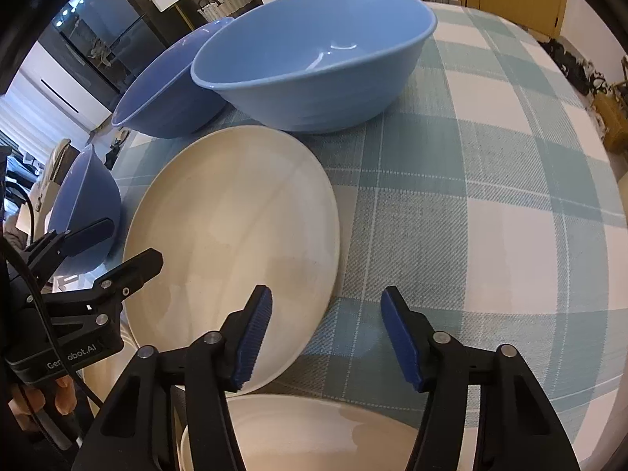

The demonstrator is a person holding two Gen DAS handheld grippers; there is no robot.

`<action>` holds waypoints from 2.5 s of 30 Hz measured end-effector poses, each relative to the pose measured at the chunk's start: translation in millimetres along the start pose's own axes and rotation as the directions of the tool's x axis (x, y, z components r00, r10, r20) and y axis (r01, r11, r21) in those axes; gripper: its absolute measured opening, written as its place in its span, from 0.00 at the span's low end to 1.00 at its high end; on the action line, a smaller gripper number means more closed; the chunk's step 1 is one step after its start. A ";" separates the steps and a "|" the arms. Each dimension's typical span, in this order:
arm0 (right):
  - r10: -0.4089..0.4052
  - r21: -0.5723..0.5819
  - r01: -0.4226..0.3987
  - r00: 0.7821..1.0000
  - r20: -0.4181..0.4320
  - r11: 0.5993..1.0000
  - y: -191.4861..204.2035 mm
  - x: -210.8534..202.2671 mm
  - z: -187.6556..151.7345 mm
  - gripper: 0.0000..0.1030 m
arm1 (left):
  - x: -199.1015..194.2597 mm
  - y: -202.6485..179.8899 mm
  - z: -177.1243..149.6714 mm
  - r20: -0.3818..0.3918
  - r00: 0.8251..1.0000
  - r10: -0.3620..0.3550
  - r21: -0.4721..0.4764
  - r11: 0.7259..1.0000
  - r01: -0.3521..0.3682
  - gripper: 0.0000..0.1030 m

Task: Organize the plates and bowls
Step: 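Move both grippers forward toward the rim of the large cream plate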

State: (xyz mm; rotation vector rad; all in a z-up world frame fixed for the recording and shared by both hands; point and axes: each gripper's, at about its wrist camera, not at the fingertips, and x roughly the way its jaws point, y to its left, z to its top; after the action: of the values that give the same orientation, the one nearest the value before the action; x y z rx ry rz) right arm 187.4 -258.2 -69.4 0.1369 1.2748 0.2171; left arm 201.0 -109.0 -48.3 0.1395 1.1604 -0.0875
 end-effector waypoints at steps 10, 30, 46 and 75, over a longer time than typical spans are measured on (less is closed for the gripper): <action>0.013 0.008 -0.013 1.000 0.018 1.000 -6.8 -3.7 -0.2 0.58 | -7.5 6.5 8.7 -0.022 0.992 -0.123 0.017 0.992 0.123 0.76; 0.021 0.008 -0.021 0.999 0.027 1.000 -13.8 -12.5 -5.9 0.58 | -7.0 2.5 9.0 -0.047 0.997 -0.054 0.027 0.998 0.055 0.75; 0.010 0.016 -0.010 1.000 0.011 1.000 -8.0 -1.2 -2.1 0.58 | 22.8 -19.4 8.4 -0.065 0.998 0.020 0.076 0.997 -0.015 0.73; 0.011 0.020 -0.011 1.000 0.010 1.000 -10.0 0.5 -1.9 0.34 | 19.3 23.2 13.6 -0.067 0.998 -0.007 -0.008 1.000 0.007 0.42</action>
State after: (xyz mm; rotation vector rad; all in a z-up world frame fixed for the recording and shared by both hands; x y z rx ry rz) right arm 186.5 -267.8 -72.6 0.1616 1.2668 0.2130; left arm 224.3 -88.1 -59.1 0.1327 1.2283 -0.0851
